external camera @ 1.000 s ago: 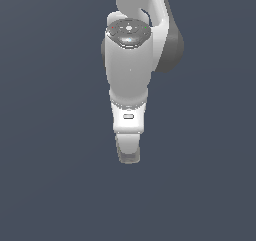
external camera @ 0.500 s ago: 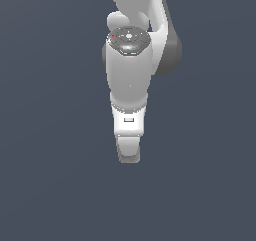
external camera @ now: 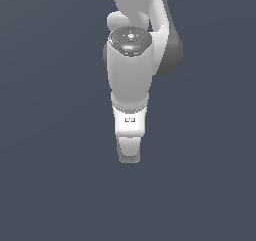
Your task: Pick up the object and move it to a goal position.
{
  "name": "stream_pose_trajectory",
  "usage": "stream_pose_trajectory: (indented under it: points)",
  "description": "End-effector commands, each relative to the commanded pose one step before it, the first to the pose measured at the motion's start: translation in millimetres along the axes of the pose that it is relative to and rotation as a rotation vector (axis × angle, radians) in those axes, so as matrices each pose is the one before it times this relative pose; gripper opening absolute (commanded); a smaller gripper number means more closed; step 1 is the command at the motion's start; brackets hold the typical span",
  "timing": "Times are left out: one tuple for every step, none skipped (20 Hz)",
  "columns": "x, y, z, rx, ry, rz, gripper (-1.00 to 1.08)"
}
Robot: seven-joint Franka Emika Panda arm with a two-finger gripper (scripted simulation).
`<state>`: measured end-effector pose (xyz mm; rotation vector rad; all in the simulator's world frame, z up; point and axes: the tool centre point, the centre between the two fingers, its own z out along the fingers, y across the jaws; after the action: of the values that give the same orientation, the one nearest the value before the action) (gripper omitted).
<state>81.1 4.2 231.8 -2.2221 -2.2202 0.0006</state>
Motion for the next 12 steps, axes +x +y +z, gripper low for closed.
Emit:
stream_pose_trajectory:
  points:
    - [7.67, 2.41, -7.14, -0.00737, 0.00066, -0.00409, -1.00]
    - [4.19, 1.13, -3.19, -0.00219, 0.00018, -0.00152, -1.00]
    - [4.84, 1.28, -3.72, -0.00260, 0.00022, -0.00179, -1.00]
    - [5.35, 1.47, -4.06, -0.00278, 0.00023, -0.00192, -1.00]
    - [5.88, 1.60, -4.49, -0.00311, 0.00025, -0.00214, -1.00]
    - [6.31, 1.74, -4.81, -0.00331, 0.00026, -0.00228, -1.00]
    - [6.71, 1.84, -5.13, -0.00355, 0.00027, -0.00244, -1.00]
    - [7.04, 1.95, -5.38, -0.00373, 0.00028, -0.00255, -1.00]
    - [7.31, 2.04, -5.58, -0.00386, 0.00028, -0.00264, -1.00]
    - [7.54, 2.12, -5.76, -0.00398, 0.00028, -0.00272, -1.00]
    - [7.74, 2.19, -5.91, -0.00411, 0.00028, -0.00280, -1.00]
    - [7.88, 2.25, -6.02, -0.00418, 0.00027, -0.00286, -1.00]
